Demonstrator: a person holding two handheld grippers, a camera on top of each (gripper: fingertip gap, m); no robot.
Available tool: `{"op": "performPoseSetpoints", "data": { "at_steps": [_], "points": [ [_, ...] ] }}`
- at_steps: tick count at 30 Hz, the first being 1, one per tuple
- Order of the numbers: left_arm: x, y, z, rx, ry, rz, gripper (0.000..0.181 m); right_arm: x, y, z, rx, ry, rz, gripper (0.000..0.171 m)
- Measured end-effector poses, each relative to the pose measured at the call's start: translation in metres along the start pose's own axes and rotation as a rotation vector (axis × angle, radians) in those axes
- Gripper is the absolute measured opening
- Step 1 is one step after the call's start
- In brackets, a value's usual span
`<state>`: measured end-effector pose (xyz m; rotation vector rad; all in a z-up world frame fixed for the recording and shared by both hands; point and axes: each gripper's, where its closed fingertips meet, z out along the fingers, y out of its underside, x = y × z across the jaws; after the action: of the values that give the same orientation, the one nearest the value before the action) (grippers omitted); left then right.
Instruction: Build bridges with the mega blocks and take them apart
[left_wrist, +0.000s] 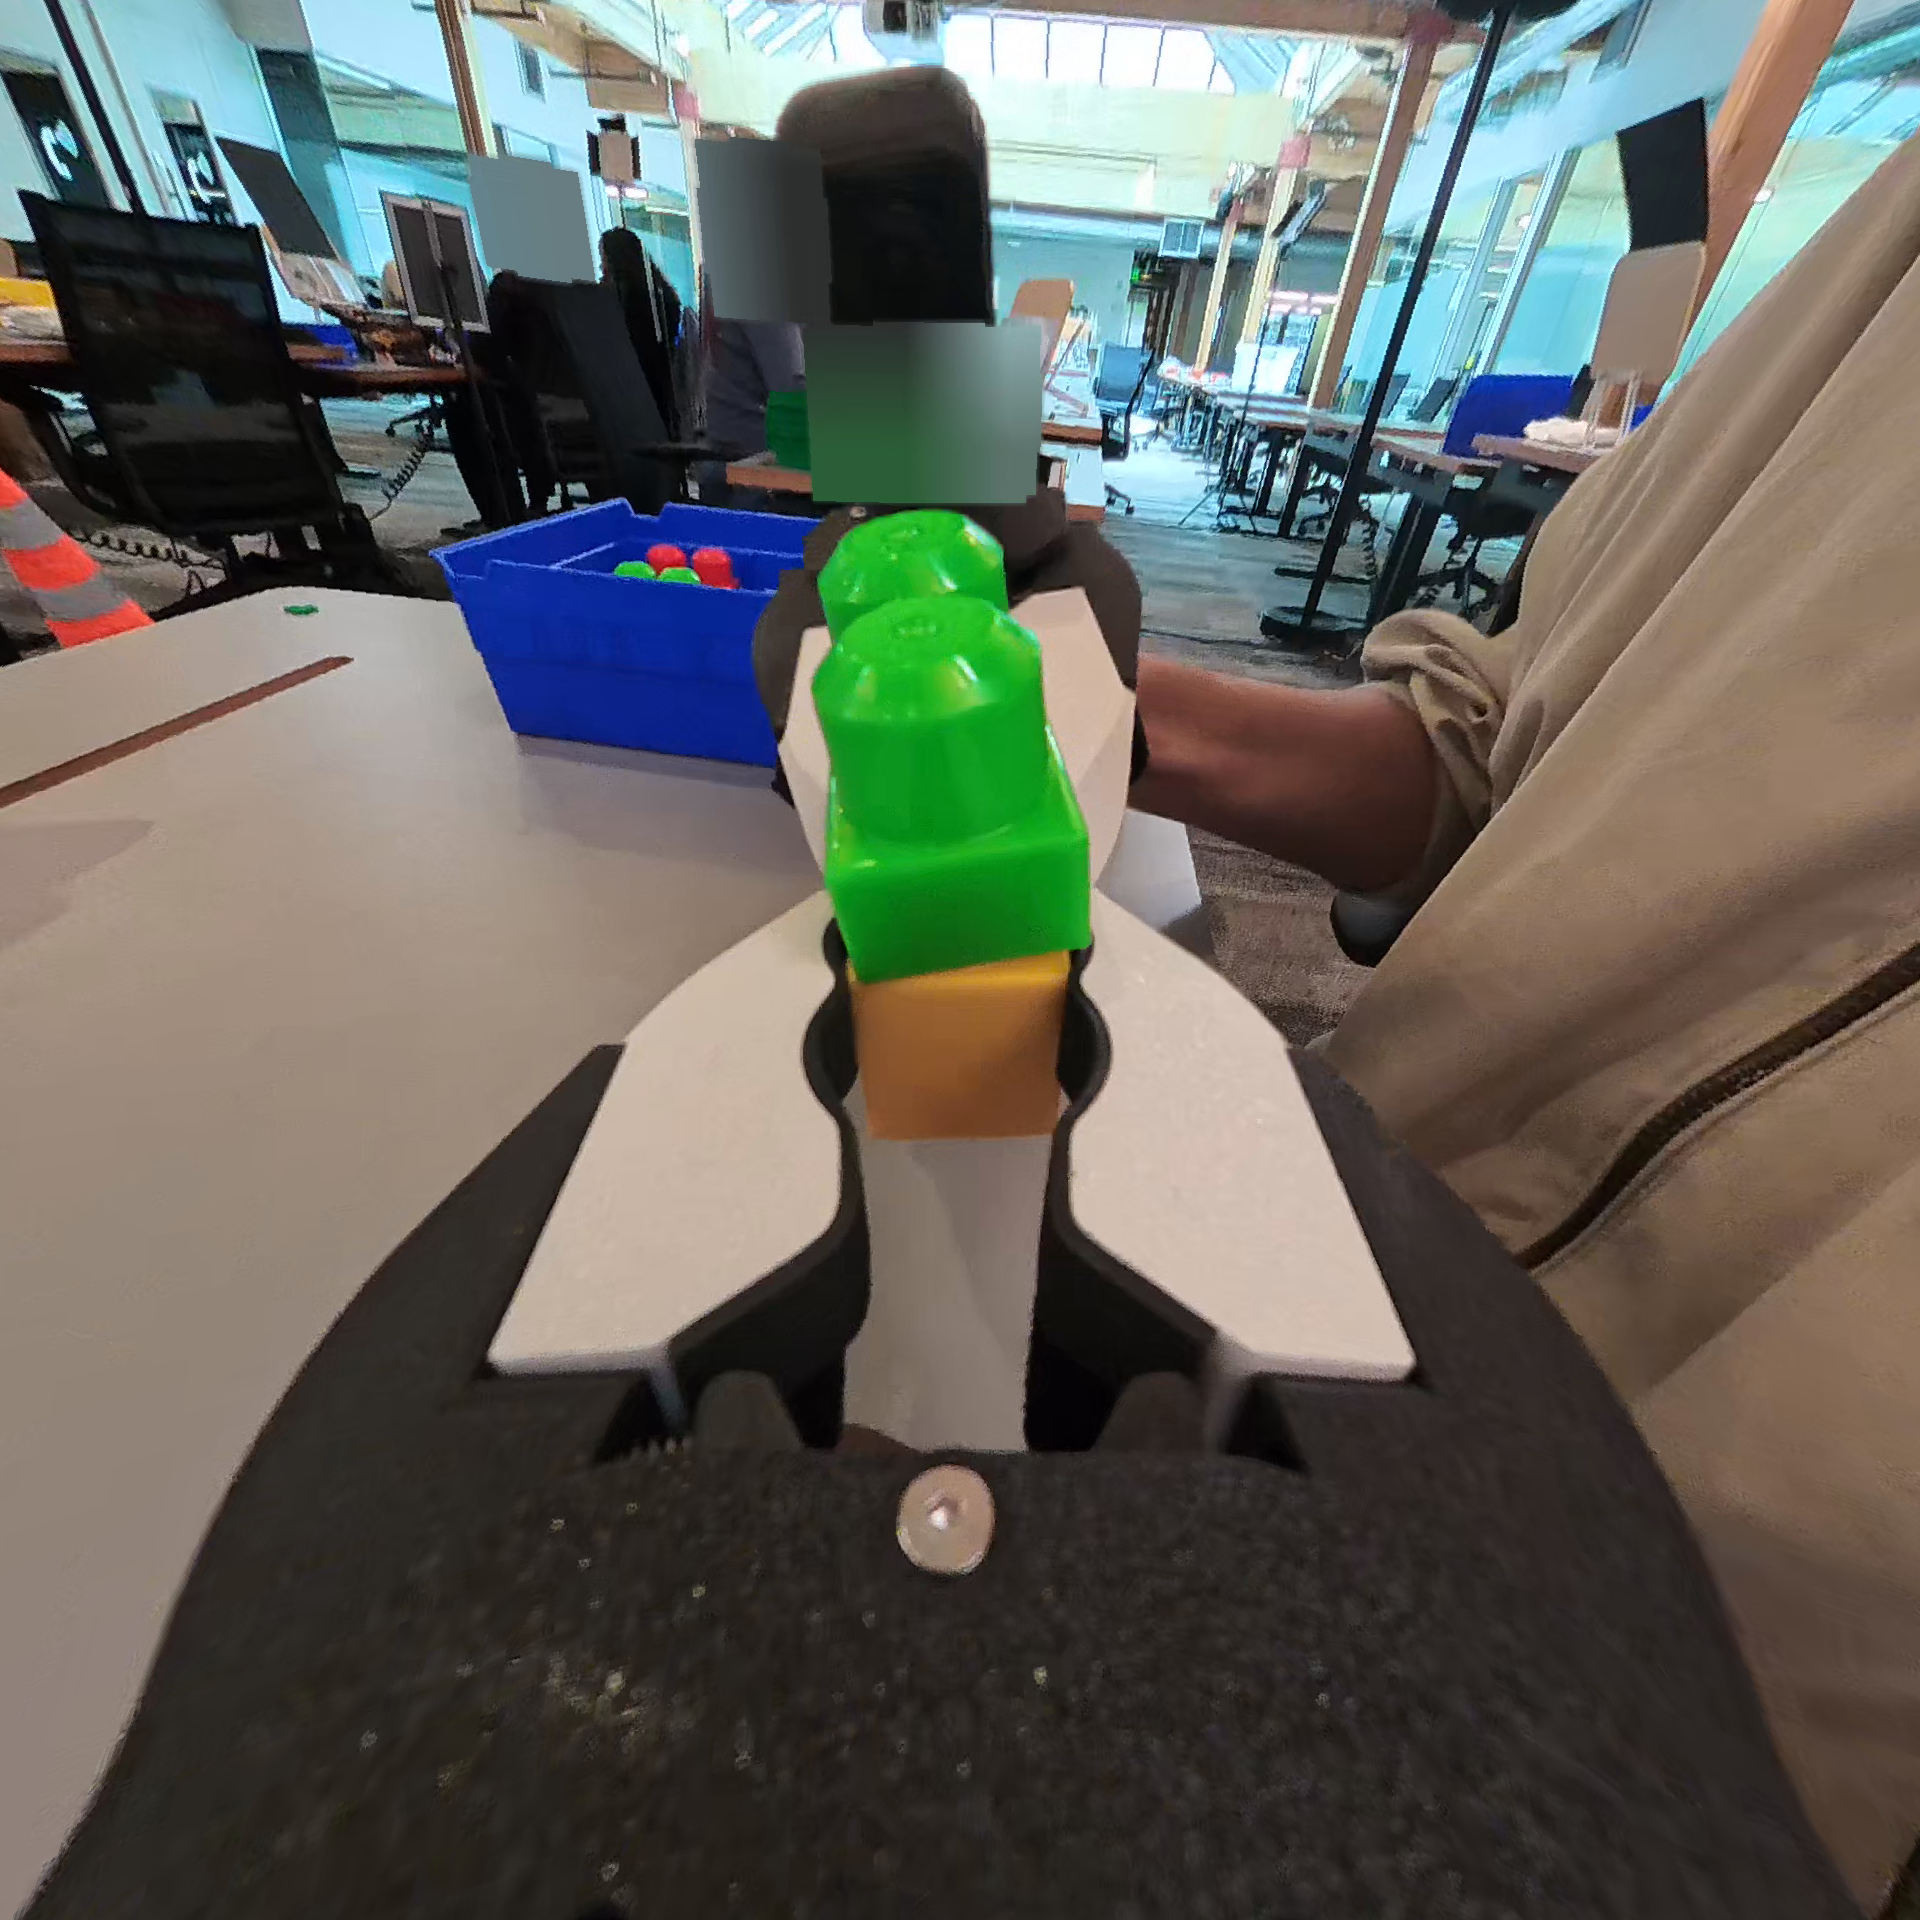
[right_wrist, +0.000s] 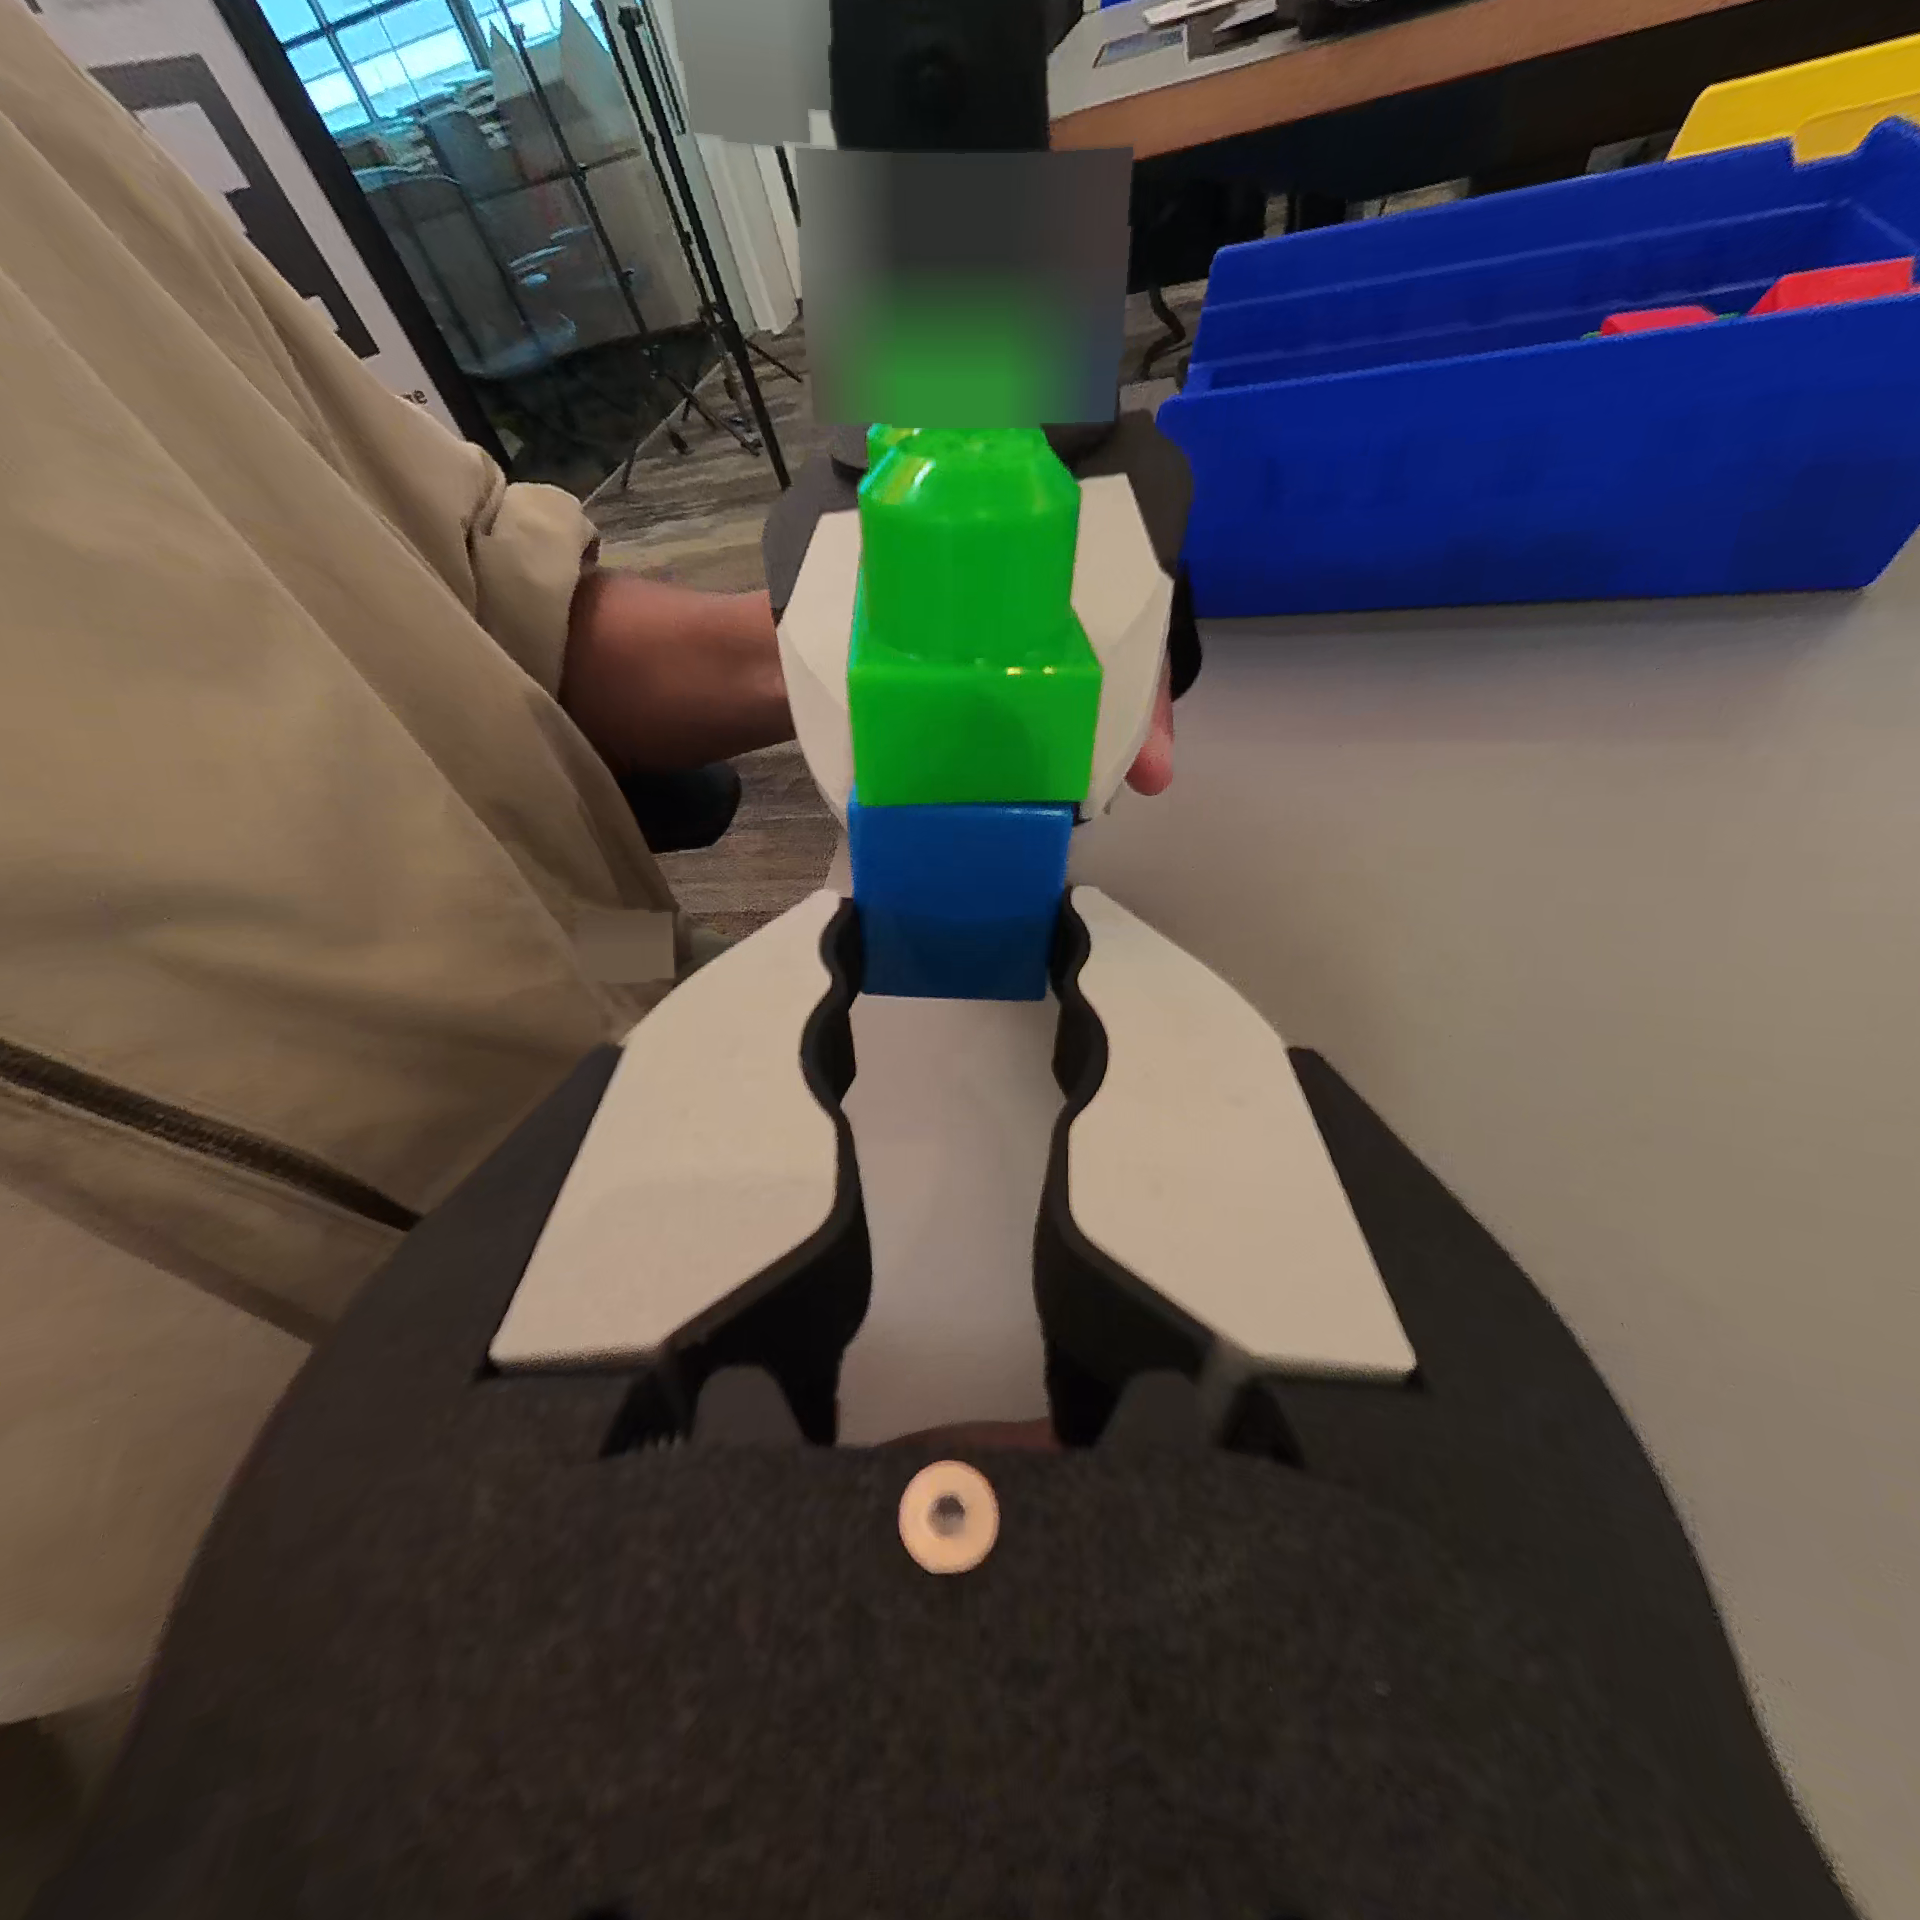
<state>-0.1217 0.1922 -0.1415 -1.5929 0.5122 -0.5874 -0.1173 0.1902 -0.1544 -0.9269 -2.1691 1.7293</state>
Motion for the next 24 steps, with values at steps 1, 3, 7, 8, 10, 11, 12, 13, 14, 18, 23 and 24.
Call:
{"op": "performPoseSetpoints", "data": {
  "at_steps": [1, 3, 7, 8, 10, 11, 12, 13, 14, 18, 23, 24],
  "points": [
    [0.000, 0.001, 0.001, 0.005, 0.002, -0.002, 0.036, 0.000, 0.002, 0.000, -0.008, -0.011, 0.007, 0.035],
    [-0.002, -0.002, 0.001, 0.034, 0.004, -0.017, 0.036, 0.002, 0.000, -0.001, 0.011, -0.019, 0.017, 0.035],
    [-0.003, -0.003, 0.003, 0.035, -0.010, -0.011, 0.036, 0.004, 0.000, -0.002, 0.017, -0.022, 0.021, 0.035],
    [-0.003, -0.003, 0.004, 0.032, -0.013, -0.015, 0.036, 0.004, 0.000, -0.002, 0.010, -0.016, 0.021, 0.035],
    [-0.005, -0.003, 0.002, 0.051, -0.011, -0.037, 0.035, 0.006, -0.002, -0.001, 0.016, 0.006, 0.021, 0.036],
    [-0.005, -0.005, 0.001, 0.061, 0.002, -0.052, 0.035, 0.006, -0.003, 0.000, 0.014, 0.017, 0.015, 0.036],
    [-0.006, -0.005, 0.000, 0.060, 0.000, -0.054, 0.035, 0.008, -0.003, 0.000, 0.005, 0.036, 0.002, 0.036],
    [-0.007, -0.005, 0.000, 0.056, -0.006, -0.049, 0.035, 0.010, -0.003, 0.000, 0.001, 0.058, -0.015, 0.037],
    [-0.007, -0.006, -0.001, 0.061, -0.007, -0.048, 0.035, 0.012, -0.004, -0.001, 0.004, 0.084, -0.032, 0.040],
    [-0.009, -0.008, -0.006, 0.065, 0.004, -0.060, 0.035, 0.013, -0.019, -0.012, 0.069, 0.118, -0.044, 0.058],
    [-0.009, -0.006, -0.007, 0.060, 0.014, -0.067, 0.035, 0.014, -0.039, -0.008, 0.119, 0.151, -0.058, 0.055],
    [-0.007, -0.006, -0.006, 0.059, 0.018, -0.069, 0.035, 0.014, -0.040, -0.006, 0.118, 0.161, -0.071, 0.047]
  ]
}}
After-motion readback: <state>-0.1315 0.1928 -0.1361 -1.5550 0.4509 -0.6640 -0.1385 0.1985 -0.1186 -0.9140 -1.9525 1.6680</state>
